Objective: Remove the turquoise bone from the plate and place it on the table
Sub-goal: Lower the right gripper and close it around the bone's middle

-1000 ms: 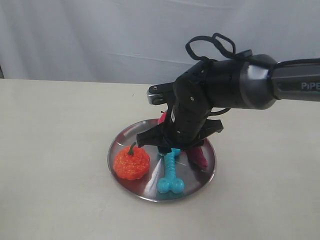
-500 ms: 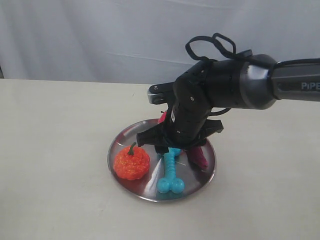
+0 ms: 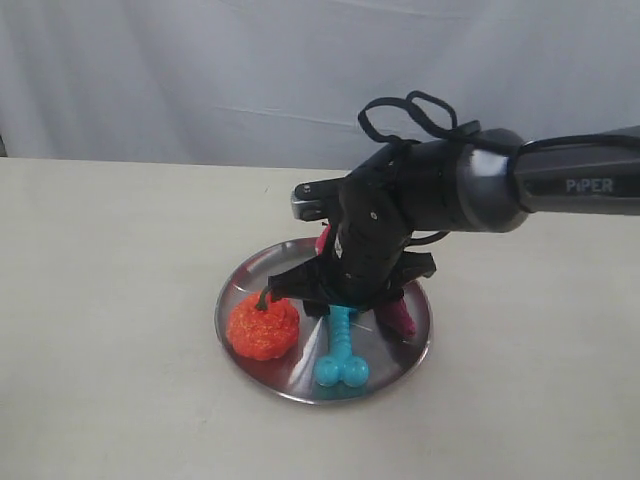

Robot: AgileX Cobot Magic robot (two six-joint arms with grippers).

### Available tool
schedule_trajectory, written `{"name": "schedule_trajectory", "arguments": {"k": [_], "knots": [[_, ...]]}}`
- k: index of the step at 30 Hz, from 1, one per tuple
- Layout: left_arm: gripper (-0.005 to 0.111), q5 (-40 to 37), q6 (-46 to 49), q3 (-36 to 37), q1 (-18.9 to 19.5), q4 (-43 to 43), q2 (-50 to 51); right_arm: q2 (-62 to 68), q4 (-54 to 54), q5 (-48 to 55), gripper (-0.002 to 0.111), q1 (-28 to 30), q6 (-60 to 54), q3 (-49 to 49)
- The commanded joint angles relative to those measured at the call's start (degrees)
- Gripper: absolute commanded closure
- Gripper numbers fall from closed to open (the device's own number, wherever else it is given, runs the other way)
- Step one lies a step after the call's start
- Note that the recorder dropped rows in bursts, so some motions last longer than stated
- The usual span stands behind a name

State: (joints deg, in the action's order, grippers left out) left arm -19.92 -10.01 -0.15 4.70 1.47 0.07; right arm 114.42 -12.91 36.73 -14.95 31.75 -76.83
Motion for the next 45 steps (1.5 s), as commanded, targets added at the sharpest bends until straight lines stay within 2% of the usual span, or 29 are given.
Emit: {"name": "schedule_trajectory", "arguments": {"k": [1,41,43,45], "knots": [[0.107,0.29,-0.11,0.15,-0.28,-0.05,-0.07,1.75,-0.15,-2.21,0.051,0.01,0.55,-0.39],[0.107,0.29,-0.11,0.15,-0.28,-0.05,-0.07,5.26,-0.28,-3.27,0.051,0.01,2.89,-0.39],[0.107,0.29,-0.11,0.15,-0.28,-0.05,-0.07,5.26,-0.28,-3.05,0.055,0.01,2.89,-0.39],[0.107,0.29,-0.11,0.15,-0.28,-0.05,-0.07,5.26,-0.28,-2.77,0.065,0.01,2.89,-0.39]]}}
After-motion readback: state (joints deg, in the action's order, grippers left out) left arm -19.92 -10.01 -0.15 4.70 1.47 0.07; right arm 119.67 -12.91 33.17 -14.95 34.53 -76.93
